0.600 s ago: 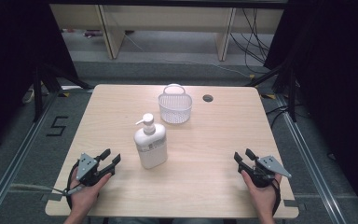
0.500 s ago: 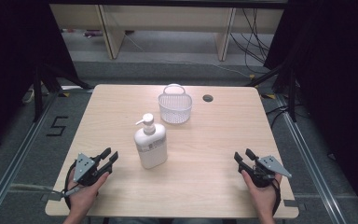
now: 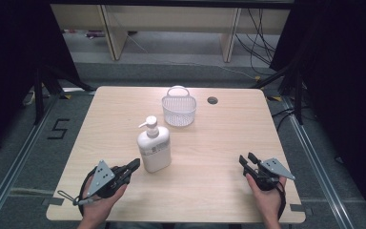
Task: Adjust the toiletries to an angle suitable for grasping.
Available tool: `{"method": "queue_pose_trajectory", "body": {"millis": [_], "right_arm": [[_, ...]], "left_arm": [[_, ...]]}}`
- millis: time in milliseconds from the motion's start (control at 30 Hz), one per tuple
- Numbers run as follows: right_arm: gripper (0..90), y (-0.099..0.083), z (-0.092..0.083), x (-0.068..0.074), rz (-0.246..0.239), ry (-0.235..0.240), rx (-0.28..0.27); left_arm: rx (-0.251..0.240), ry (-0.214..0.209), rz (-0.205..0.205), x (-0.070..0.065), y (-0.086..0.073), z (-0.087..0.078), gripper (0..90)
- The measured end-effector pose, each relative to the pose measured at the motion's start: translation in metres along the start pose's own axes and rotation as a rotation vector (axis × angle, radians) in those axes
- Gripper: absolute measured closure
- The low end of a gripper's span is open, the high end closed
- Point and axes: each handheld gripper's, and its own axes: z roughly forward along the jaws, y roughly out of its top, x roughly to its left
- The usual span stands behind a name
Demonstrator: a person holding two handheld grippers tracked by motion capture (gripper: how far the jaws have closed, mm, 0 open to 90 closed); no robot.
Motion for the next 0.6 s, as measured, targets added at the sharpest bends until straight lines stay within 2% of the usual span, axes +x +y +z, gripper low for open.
{"method": "queue_pose_trajectory", "body": {"millis": [33,67,133,200,233,267,300,367,433,467,533,600], "right_arm": [[59.0,0.000,0.001,-0.002,-0.047,-0.010,0.001],[59.0,0.000,0.001,0.000,-0.029,-0.004,0.001],[58.9,0.000,0.001,0.001,-0.028,0.001,0.005],[58.7,0.000,0.001,-0.001,-0.050,-0.010,-0.004],[58.5,0.001,0.000,-0.001,-0.032,-0.005,0.017],[58.3,0.001,-0.001,-0.002,-0.042,-0.011,0.020],[58.3,0.001,0.001,-0.002,-0.038,0.007,0.002],[58.1,0.001,0.001,-0.003,-0.038,0.018,0.004],[57.9,0.001,-0.001,-0.001,-0.043,-0.012,0.025],[57.8,0.001,-0.001,0.000,-0.028,-0.003,0.022],[57.6,0.001,-0.001,-0.002,-0.044,-0.008,0.016],[57.4,0.001,0.000,-0.002,-0.032,0.000,0.004]], "left_arm": [[0.006,0.001,0.000,0.001,0.001,0.002,89.4],[0.006,0.001,0.003,0.002,0.001,0.004,89.4],[0.017,-0.007,0.008,0.003,0.003,0.008,89.4],[0.014,-0.023,0.016,0.003,0.004,0.011,89.4],[0.023,-0.025,0.010,0.002,0.005,0.012,89.3],[0.021,-0.032,0.005,0.001,0.005,0.015,89.4],[0.032,-0.032,0.014,0.001,0.006,0.016,89.4],[0.039,-0.031,0.014,0.002,0.006,0.020,89.4],[0.042,-0.025,0.018,0.004,0.008,0.022,89.4],[0.043,-0.025,0.011,0.005,0.008,0.023,89.3],[0.037,-0.023,0.018,0.007,0.008,0.025,89.3],[0.053,-0.009,0.016,0.009,0.009,0.025,89.3]]}}
